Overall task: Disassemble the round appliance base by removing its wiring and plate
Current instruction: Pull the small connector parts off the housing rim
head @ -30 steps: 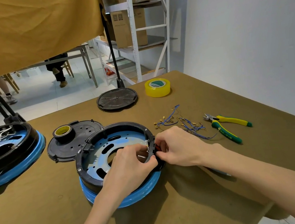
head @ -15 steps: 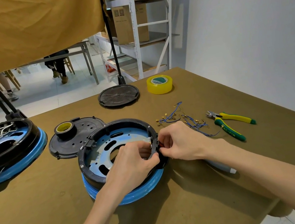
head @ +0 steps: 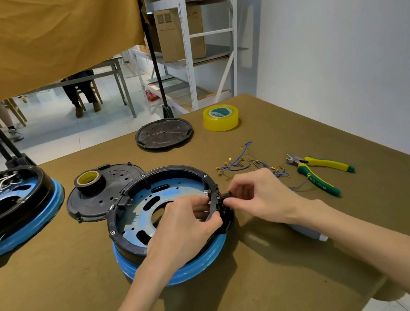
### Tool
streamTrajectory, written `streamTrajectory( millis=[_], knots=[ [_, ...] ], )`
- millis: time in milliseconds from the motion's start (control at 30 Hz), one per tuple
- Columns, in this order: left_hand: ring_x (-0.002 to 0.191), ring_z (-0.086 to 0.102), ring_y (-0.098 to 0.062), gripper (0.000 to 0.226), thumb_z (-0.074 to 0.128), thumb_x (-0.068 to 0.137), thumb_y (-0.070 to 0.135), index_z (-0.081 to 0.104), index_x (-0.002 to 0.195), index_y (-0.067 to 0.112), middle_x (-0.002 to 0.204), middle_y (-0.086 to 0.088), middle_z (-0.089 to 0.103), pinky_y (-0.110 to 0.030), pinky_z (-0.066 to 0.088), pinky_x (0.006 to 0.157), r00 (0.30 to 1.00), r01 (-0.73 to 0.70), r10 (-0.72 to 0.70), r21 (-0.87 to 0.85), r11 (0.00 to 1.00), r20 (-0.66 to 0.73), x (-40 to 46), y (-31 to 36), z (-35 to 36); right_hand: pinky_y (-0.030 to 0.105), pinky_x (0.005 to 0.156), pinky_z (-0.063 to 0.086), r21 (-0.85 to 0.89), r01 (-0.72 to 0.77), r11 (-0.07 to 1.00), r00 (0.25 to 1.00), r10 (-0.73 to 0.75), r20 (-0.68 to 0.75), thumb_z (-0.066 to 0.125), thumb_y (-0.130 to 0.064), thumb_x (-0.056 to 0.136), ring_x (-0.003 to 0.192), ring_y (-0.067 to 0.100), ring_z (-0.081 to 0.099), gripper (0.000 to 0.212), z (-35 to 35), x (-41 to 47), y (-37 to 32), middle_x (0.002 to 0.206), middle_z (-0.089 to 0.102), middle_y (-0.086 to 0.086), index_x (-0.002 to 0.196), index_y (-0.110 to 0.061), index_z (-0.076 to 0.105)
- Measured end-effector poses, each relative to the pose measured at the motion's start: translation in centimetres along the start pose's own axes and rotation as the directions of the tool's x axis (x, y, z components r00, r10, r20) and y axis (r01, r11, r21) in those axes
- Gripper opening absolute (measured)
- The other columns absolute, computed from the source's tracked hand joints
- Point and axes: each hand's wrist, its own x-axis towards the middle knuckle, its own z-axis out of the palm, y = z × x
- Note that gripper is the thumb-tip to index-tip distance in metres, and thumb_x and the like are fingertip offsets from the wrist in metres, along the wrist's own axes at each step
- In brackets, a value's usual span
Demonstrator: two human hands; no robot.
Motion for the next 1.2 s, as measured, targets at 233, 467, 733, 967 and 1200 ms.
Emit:
streamTrajectory(
  millis=[233,467,733,967,1200],
  knots=[
    [0.094,0.066,0.010,0.044,0.058,0.089,0.050,0.065,0.131,0.038,0.105,0.024,0.071,-0.020,0.059,0.082,1.000,0.009,-0.013,0.153,0.988,0.025,0.0,0.1,0.0,0.026,0.063,0.048,-0.218,-0.310,0.925,0.927,0.244,-0.284,0.075,-0.032,0.090,0.074,0.011,0.063,0.016,-2.5,0.6,3.9,0.076,0.069,-0.007,0.099,-0.019,0.076],
    [0.104,0.063,0.003,0.063,0.052,0.083,0.063,0.051,0.141,0.038,0.119,0.021,0.064,-0.031,0.058,0.090,0.999,0.051,-0.053,0.226,0.973,0.002,-0.5,0.6,-0.1,0.039,0.079,0.057,-0.529,-0.447,0.721,0.893,0.335,-0.300,0.068,-0.029,0.094,0.101,0.024,0.065,0.042,-2.5,1.2,3.9,0.115,0.065,0.004,0.132,-0.016,0.055],
    [0.113,0.062,0.003,0.070,0.071,0.088,0.053,0.049,0.149,0.027,0.136,0.015,0.061,-0.031,0.052,0.103,0.986,0.132,-0.142,0.105,0.986,0.084,0.6,0.0,-0.9,0.020,0.074,0.046,-0.175,-0.107,0.979,0.990,0.122,0.077,0.072,-0.041,0.083,0.082,0.000,0.058,0.027,0.9,1.1,-0.2,0.092,0.061,-0.014,0.107,-0.027,0.071],
    [0.100,0.067,-0.015,0.031,0.072,0.087,0.051,0.072,0.106,0.027,0.097,0.012,0.071,-0.027,0.047,0.079,0.959,0.262,-0.272,0.114,0.958,0.081,3.6,1.2,-1.0,0.026,0.076,0.044,-0.253,-0.122,0.960,0.991,0.133,0.027,0.072,-0.035,0.089,0.087,0.012,0.056,0.034,2.0,1.8,-0.3,0.097,0.056,-0.006,0.118,-0.017,0.071],
    [0.082,0.071,-0.006,0.021,0.072,0.086,0.041,0.079,0.092,0.022,0.082,0.009,0.076,-0.038,0.061,0.079,0.977,0.196,-0.182,0.136,0.971,-0.113,2.4,2.2,0.5,0.031,0.075,0.051,-0.207,-0.134,0.969,0.991,0.132,-0.023,0.068,-0.024,0.093,0.084,0.013,0.058,0.019,2.9,0.9,-0.4,0.095,0.060,-0.001,0.110,-0.016,0.073]
  ],
)
